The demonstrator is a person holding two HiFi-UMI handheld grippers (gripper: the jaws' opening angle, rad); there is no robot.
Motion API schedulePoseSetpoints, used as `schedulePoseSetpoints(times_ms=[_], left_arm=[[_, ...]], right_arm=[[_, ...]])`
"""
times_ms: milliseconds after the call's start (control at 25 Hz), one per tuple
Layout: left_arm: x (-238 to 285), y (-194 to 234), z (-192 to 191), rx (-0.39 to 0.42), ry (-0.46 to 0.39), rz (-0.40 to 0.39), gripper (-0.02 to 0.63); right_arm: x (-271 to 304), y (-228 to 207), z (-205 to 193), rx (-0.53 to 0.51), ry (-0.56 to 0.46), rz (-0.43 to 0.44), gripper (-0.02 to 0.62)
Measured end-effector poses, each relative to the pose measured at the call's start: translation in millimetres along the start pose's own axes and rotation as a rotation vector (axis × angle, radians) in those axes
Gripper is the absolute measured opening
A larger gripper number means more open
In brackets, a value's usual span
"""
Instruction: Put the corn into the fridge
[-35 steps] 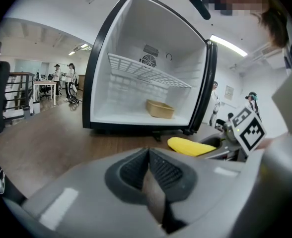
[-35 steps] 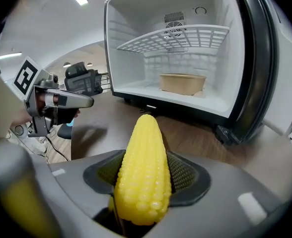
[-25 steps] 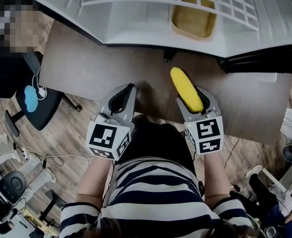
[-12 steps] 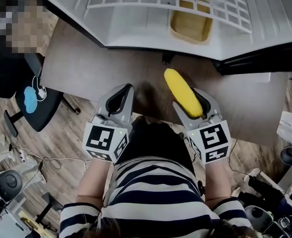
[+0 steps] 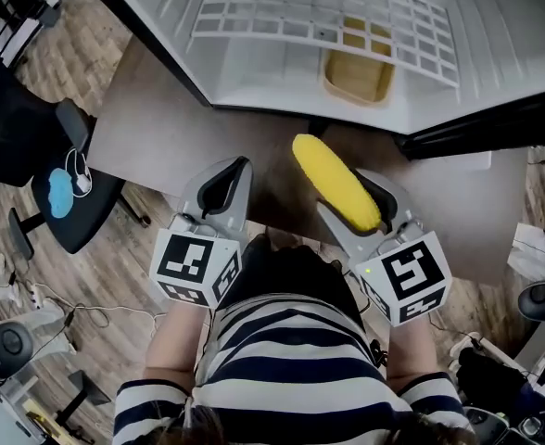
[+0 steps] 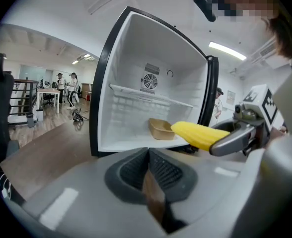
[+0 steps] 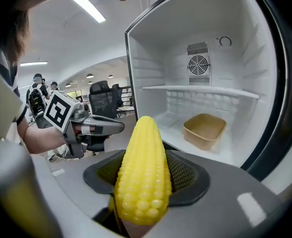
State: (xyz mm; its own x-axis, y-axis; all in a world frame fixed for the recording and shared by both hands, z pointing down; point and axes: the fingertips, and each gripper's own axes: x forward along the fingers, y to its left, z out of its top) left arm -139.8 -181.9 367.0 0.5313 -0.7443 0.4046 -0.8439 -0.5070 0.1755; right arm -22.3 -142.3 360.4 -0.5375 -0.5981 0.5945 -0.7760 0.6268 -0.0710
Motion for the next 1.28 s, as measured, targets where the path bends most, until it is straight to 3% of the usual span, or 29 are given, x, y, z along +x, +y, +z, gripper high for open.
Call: schedulePoseSetpoints(times_ms=[720, 1280], left_arm=[[-12.0, 30.8, 87.4, 0.049, -0.187, 0.069, 0.0], [-1.0, 59.2, 113.0, 0.066, -0.294, 0.178, 0.0]], right_arm=[[-2.2, -32.5, 137.6, -0.16, -0.152, -0.089, 0.256], [33.0, -92.3, 190.9, -0.217, -0.184, -0.211, 0.256]])
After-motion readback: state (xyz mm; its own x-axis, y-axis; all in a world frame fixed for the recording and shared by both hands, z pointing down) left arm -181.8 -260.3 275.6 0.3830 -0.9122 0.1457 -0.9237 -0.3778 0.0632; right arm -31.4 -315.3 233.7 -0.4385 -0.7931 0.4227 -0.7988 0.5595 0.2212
